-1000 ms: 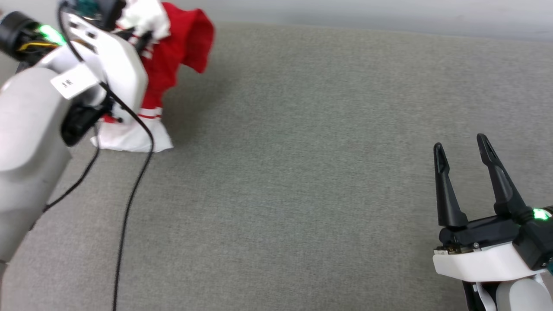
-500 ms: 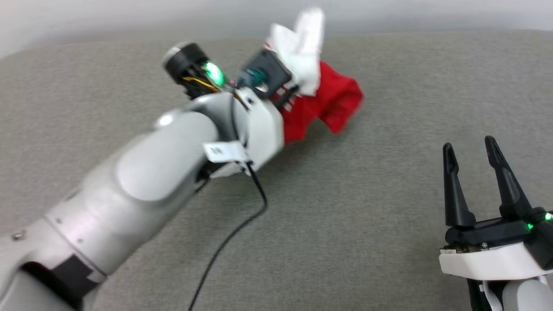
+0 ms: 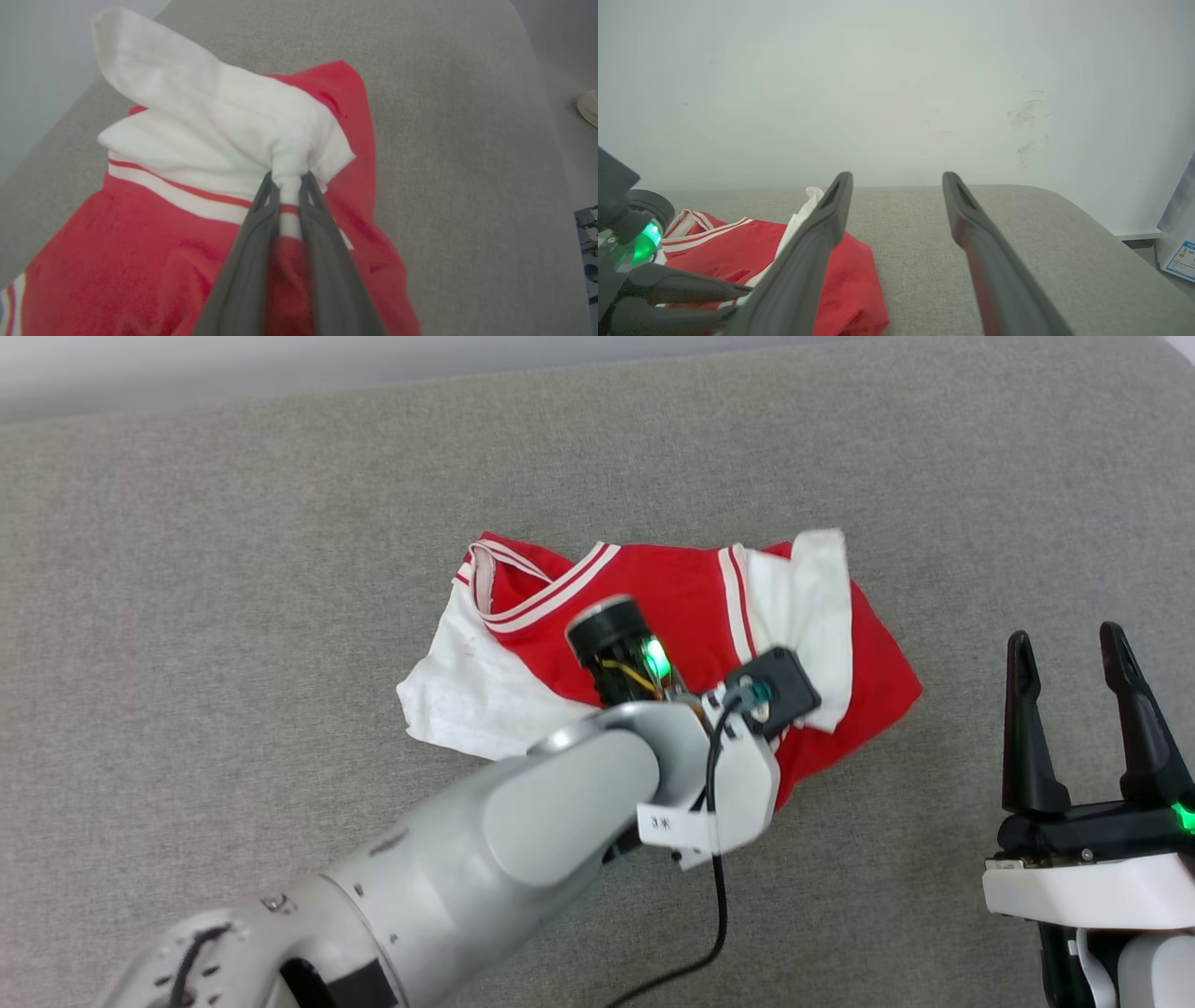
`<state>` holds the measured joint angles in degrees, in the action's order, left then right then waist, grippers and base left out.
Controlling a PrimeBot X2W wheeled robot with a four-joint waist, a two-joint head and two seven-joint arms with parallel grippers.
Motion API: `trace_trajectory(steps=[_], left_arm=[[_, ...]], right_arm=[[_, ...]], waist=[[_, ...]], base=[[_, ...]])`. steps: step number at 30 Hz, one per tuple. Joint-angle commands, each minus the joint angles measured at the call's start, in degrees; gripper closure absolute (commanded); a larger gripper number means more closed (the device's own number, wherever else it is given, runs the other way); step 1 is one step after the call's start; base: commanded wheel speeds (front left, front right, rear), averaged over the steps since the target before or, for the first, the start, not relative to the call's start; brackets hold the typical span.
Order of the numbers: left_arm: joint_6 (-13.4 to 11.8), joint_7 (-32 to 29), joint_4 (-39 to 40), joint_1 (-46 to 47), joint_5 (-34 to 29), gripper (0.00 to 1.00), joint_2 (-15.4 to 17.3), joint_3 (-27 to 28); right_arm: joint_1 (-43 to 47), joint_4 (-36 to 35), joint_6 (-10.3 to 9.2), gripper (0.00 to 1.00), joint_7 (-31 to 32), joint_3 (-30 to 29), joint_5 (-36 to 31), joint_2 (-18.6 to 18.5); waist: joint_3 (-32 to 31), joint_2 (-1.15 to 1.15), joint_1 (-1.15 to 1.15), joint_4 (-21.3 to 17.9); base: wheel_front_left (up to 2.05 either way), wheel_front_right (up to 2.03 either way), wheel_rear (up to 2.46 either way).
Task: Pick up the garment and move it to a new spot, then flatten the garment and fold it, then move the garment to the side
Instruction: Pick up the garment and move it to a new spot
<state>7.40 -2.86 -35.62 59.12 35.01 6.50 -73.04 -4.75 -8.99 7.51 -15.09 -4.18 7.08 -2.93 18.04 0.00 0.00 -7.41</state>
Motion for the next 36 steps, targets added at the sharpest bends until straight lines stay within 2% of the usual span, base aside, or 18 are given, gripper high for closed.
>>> trace_trajectory(steps=[1, 7, 11, 12, 13, 16, 19, 20, 26, 27, 28, 32, 36], left_arm=[[0.00, 0.13, -0.67, -1.32, -0.75, 1.00, -0.58, -0.14], [0.02, -2.33, -0.56, -7.05, -5.12, 1.00, -2.71, -0.31], [0.04, -0.45, -0.88, -7.49, -5.05, 1.00, -3.06, -0.35], [0.04, 0.67, -1.24, -6.96, -4.85, 0.30, -3.14, -0.34], [0.04, 2.24, -1.75, -6.33, -4.31, 0.00, -3.22, -0.31], [-0.01, 8.24, -3.85, -5.03, -3.48, 0.00, -3.45, 0.07], [-1.31, 12.76, -4.01, -5.05, -2.90, 0.00, -3.57, 1.47], [-1.31, 12.76, -4.01, -5.05, -2.90, 0.00, -3.57, 1.47], [-6.90, 17.29, -2.36, -7.23, -2.26, 0.00, -3.17, 5.41], [-9.05, 17.81, -1.43, -8.26, -2.41, 0.00, -1.84, 7.40], [-9.05, 17.81, -1.43, -8.26, -2.41, 0.00, -1.84, 7.40], [-13.48, 18.14, 3.16, -11.26, -3.49, 0.00, 1.44, 12.78], [-17.60, 18.13, 9.03, -16.62, -5.78, 0.00, 6.27, 19.48]], right_arm=[[-0.56, 0.18, -0.04, 0.00, -0.12, -0.12, 0.12, 0.09], [-0.93, 0.88, -0.04, 0.00, -0.12, -0.17, -0.11, 0.09], [-0.56, 1.43, -0.04, 0.00, -0.12, -0.44, -0.51, 0.09], [-0.34, 1.59, -0.04, 0.00, -0.12, -0.54, -0.60, 0.09], [-0.12, 1.70, -0.04, 0.00, -0.12, -0.64, -0.70, 0.09], [0.89, 2.37, -0.04, 0.00, -0.12, -1.11, -1.00, 0.09], [1.67, 2.83, -0.04, 0.00, -0.12, -1.26, -1.21, 0.09], [1.67, 2.83, -0.04, 0.00, -0.12, -1.26, -1.21, 0.09], [3.73, 3.83, -0.04, 0.00, -0.12, -0.97, -1.26, 0.09], [4.31, 4.05, -0.04, 0.00, -0.12, -1.03, -1.37, 0.09], [4.31, 4.05, -0.04, 0.00, -0.12, -1.03, -1.37, 0.09], [5.68, 4.32, -0.04, 0.00, -0.12, -1.16, -1.51, 0.09], [6.70, 4.47, -0.04, 0.00, -0.12, -1.25, -1.84, 0.08]], waist=[[0.51, 0.00, 0.00, -0.26], [1.42, 0.00, 0.00, -0.18], [0.84, 0.00, 0.00, 0.54], [0.45, 0.00, 0.00, 0.79], [0.04, 0.00, 0.00, 1.06], [-2.27, 0.00, 0.00, 2.24], [-4.28, 0.00, 0.00, 3.18], [-4.28, 0.00, 0.00, 3.18], [-8.07, 0.00, 0.00, 5.07], [-9.13, 0.00, 0.00, 5.69], [-9.13, 0.00, 0.00, 5.69], [-10.80, 0.00, 0.00, 6.96], [-12.11, 0.00, 0.00, 7.94]], base=[[0.00, 0.00, 0.00], [0.00, 0.00, 0.00], [0.00, 0.00, 0.00], [0.00, 0.00, 0.00], [0.00, 0.00, 0.00], [0.00, 0.00, 0.00], [0.00, 0.00, 0.00], [0.00, 0.00, 0.00], [0.00, 0.00, 0.00], [0.00, 0.00, 0.00], [0.00, 0.00, 0.00], [0.00, 0.00, 0.00], [0.00, 0.00, 0.00]])
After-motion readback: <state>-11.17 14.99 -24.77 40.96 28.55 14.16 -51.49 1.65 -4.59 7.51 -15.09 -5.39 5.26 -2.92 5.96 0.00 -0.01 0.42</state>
